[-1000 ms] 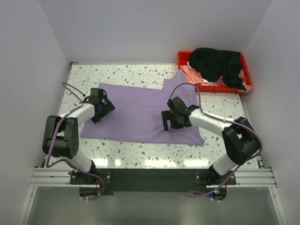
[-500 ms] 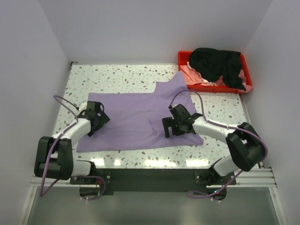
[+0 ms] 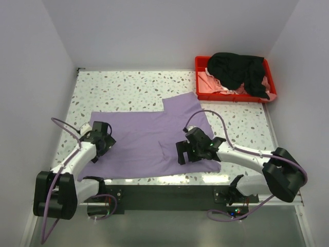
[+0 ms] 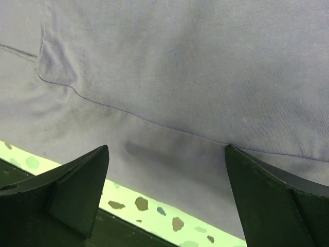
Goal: Fold and stack the t-shirts
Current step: Fold the tshirt
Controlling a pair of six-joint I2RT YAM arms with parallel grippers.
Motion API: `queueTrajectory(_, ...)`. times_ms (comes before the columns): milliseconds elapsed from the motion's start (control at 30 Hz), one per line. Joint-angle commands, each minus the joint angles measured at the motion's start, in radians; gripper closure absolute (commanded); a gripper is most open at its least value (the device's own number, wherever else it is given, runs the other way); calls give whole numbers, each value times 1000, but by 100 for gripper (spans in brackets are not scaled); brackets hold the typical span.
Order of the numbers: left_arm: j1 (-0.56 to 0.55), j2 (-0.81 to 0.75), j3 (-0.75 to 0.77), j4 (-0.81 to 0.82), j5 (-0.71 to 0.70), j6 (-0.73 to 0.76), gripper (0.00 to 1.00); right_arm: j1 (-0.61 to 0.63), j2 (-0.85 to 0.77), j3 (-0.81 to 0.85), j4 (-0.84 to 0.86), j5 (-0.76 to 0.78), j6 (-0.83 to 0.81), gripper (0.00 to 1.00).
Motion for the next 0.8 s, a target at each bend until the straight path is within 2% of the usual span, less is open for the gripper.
queueTrajectory(0,1,-28,13,-74,-33,-35,0,19,-34,-44,-104,-34,84,1)
queueTrajectory(167,1,-51,103,-77,-33,-36,0,21,-129,-22,-92,-9,83,1)
queueTrajectory(367,7,-10,298,-73,-81,-18,0,19,-143,198,-152,156,22,1)
queueTrajectory(467,57,62,390,-43,-79,33,0,-14,-140,278,-141,223,-1,1)
queueTrajectory(633,94,286,548,-34,-138,65,0,-137,-120,314,-98,112,-20,1)
queueTrajectory(667,135,326,627,-48,-132,71,0,-159,-114,315,-99,106,-28,1)
queueTrajectory(767,159,479,758,-77,-130,99,0,-170,-105,325,-130,141,-57,1)
